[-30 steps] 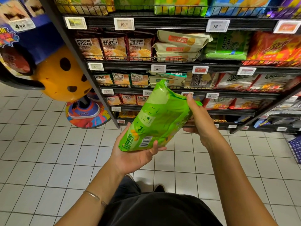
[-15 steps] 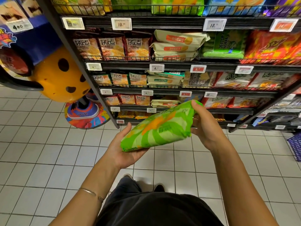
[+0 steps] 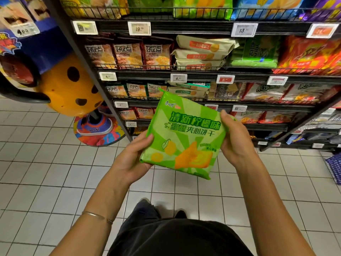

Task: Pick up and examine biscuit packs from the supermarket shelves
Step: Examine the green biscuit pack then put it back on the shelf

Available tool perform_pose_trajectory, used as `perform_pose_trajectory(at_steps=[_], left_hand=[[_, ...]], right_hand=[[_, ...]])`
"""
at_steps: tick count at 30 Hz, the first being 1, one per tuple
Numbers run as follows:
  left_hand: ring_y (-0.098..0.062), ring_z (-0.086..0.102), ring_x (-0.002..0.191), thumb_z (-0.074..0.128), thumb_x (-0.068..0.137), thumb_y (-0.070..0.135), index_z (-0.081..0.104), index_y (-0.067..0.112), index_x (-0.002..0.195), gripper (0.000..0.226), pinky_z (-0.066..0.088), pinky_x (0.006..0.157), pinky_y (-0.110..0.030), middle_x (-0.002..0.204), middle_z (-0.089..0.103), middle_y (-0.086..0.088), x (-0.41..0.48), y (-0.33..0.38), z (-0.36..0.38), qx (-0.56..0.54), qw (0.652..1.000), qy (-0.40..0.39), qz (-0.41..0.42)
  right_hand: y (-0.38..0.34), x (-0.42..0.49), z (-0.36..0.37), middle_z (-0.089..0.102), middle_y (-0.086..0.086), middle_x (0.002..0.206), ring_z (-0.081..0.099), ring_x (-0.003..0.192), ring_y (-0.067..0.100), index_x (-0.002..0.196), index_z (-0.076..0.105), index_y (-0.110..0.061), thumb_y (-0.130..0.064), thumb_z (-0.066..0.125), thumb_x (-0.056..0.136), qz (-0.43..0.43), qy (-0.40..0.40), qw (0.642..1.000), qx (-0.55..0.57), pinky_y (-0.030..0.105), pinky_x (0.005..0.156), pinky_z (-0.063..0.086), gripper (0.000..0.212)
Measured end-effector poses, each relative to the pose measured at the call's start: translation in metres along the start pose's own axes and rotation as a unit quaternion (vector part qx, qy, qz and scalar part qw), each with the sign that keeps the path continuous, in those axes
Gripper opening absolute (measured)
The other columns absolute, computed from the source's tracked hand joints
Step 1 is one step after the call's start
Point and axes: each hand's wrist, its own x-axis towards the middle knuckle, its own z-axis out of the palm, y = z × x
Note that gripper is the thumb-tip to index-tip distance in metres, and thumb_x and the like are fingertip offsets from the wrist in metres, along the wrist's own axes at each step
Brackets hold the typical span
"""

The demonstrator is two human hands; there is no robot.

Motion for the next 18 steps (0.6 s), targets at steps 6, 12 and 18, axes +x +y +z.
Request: perform_pose_trajectory(at_steps=[6, 12, 18], left_hand=[[-0.039, 0.050, 0.142, 0.065, 0.095, 0.049, 0.054, 0.009, 0.149, 0.069, 0.039, 0.117, -0.055, 0.152, 0.054, -0.019, 0.002, 0.001, 0.009, -0.013, 0.999, -0.010, 0.034], [-0.042, 0.061, 0.130, 0.039, 0.101, 0.067, 0.072, 0.016, 0.132, 0.068, 0.040, 0.114, -0.063, 0.142, 0.064, -0.018, 0.014, -0.008, 0.000, -0.027, 0.995, 0.099, -0.014], [-0.034, 0.071, 0.116, 0.048, 0.101, 0.059, 0.072, 0.025, 0.129, 0.050, 0.054, 0.102, -0.050, 0.131, 0.073, -0.011, 0.015, -0.018, -0.011, 0.053, 0.984, 0.135, -0.101]], right_hand=[[0.004, 0.003, -0.005, 0.074, 0.010, 0.094, 0.070, 0.092, 0.030, 0.090, 0.070, -0.013, -0.024, 0.049, 0.100, 0.041, 0.000, 0.993, 0.115, 0.046, 0.084, 0.058, 0.025], [0.013, -0.001, -0.006, 0.073, 0.017, 0.123, 0.067, 0.122, 0.036, 0.093, 0.078, -0.017, -0.060, 0.047, 0.100, 0.058, -0.001, 0.979, 0.197, 0.053, 0.108, 0.047, 0.053], [0.009, -0.007, -0.007, 0.073, 0.013, 0.088, 0.069, 0.092, 0.032, 0.078, 0.072, -0.012, -0.062, 0.038, 0.101, 0.018, -0.070, 0.976, 0.207, 0.043, 0.090, 0.052, 0.064]])
